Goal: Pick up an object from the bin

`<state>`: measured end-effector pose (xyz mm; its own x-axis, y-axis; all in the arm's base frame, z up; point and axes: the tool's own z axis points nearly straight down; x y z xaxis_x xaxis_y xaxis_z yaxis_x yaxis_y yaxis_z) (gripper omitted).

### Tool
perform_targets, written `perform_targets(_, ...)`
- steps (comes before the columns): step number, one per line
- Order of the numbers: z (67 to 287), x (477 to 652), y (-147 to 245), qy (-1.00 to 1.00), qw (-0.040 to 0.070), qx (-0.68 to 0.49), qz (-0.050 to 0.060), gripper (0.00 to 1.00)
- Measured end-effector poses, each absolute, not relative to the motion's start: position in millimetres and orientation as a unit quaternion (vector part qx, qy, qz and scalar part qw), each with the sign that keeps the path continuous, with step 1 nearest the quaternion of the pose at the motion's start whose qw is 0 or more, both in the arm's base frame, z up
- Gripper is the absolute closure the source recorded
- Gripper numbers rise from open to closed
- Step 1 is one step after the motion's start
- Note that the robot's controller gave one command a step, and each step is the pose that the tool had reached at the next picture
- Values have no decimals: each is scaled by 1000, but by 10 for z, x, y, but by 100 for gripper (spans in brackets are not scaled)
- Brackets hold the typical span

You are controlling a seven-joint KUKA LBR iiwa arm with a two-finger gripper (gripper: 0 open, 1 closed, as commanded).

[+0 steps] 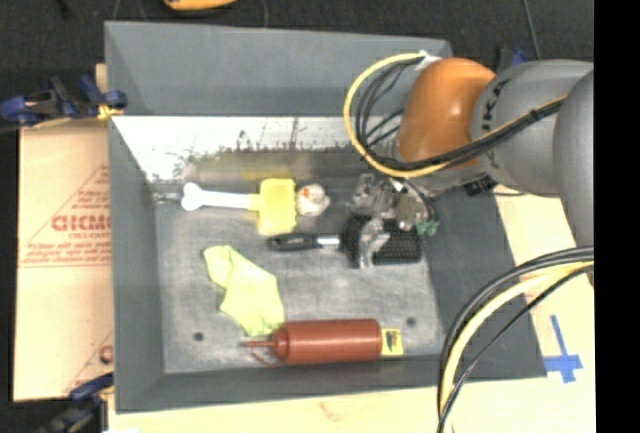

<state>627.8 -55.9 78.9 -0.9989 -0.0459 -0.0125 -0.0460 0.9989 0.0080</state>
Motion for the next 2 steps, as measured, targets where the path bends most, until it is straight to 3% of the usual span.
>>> perform_targets(1,805,6031,-832,999,20,-24,9,100)
perform_targets(2,1022,6169,-830,999,1,-38,3,100)
